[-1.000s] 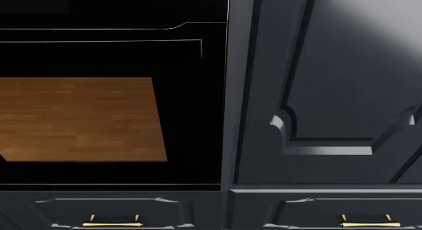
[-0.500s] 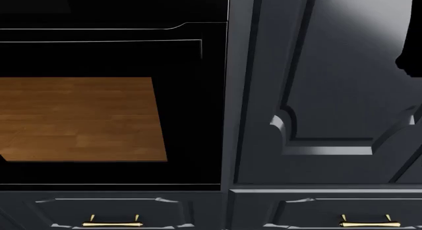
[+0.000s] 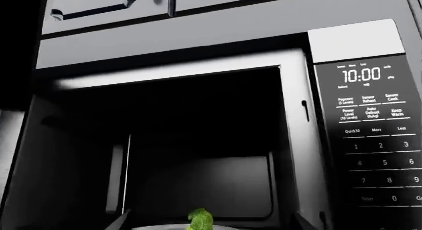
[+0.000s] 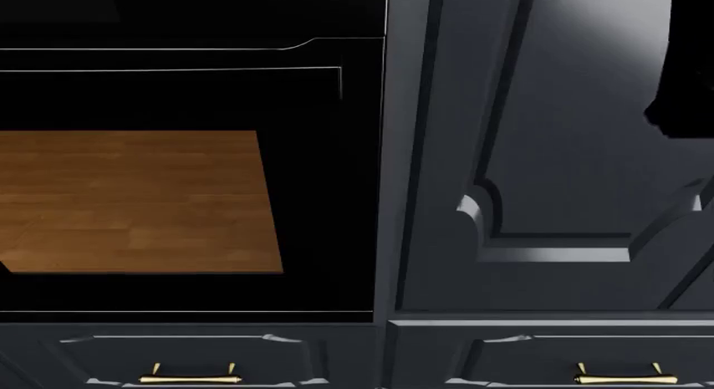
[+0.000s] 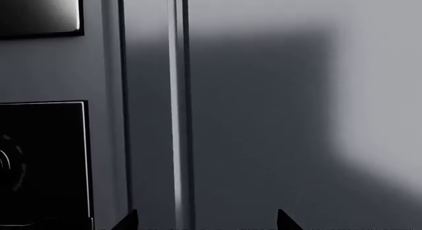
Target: Open the microwave door
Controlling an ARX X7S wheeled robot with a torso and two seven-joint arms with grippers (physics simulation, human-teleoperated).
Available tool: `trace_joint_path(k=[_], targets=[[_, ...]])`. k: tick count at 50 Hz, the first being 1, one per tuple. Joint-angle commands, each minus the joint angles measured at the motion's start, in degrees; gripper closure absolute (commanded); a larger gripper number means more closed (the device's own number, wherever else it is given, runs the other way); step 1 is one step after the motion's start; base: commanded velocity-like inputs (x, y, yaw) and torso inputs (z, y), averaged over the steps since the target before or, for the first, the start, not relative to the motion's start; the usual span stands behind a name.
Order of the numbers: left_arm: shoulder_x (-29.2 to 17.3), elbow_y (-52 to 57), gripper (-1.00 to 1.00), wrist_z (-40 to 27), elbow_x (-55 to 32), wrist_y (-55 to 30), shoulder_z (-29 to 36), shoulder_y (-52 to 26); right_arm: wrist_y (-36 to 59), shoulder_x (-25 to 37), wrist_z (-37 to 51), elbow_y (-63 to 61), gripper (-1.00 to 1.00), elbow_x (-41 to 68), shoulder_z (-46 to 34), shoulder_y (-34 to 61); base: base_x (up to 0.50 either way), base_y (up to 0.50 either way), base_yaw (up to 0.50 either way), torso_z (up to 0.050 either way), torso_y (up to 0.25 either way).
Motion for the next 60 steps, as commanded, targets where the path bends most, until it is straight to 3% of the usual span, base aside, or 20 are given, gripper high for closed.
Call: trace_joint_path(k=[1,5,12,26,41,49,60], targets=[[-2.9,1.2,-1.00,11.7,20.0,2.8,-2.5,0.0,0.4,-0.4,-1.9,-0.1,-1.00,-2.1,2.1,-3.7,0.00,0.00,0.00,0.000,0.000],[-5.1,1.5,-1.00,15.0,25.8,4.9,-3.1,0.0,0.5,-0.8,-2.7,-0.2,-1.00,-3.1,2.9,-5.1,0.00,0.00,0.00,0.000,0.000],[-9.6,2.2,-1.00,26.8,39.4,10.7,-4.3,0.0,0.6,-1.5,-2.5,0.2,-1.00,-3.5,1.2,-3.7,0.00,0.00,0.00,0.000,0.000],[-22.5,3.3,-1.00,34.0,45.2,16.7,-4.8,0.0,0.7,-2.1,-1.7,0.1,-1.00,-3.6,-1.2,-2.6,0.00,0.00,0.00,0.000,0.000],[-33.8,0.2,-1.00,24.7,38.4,20.1,-4.4,0.0,0.4,-2.6,-0.9,-0.3,-1.00,-3.4,-2.4,-2.3,0.00,0.00,0.00,0.000,0.000],[-38.3,-5.0,-1.00,15.7,33.0,22.1,-4.0,0.0,-0.5,-2.9,1.0,-1.4,-1.00,-3.0,-3.0,-3.4,0.00,0.00,0.00,0.000,0.000],[-40.6,-13.3,-1.00,-5.3,23.5,25.9,-3.5,0.0,-1.1,-5.8,8.2,-1.5,-1.00,-1.4,-10.5,2.9,0.00,0.00,0.00,0.000,0.000]])
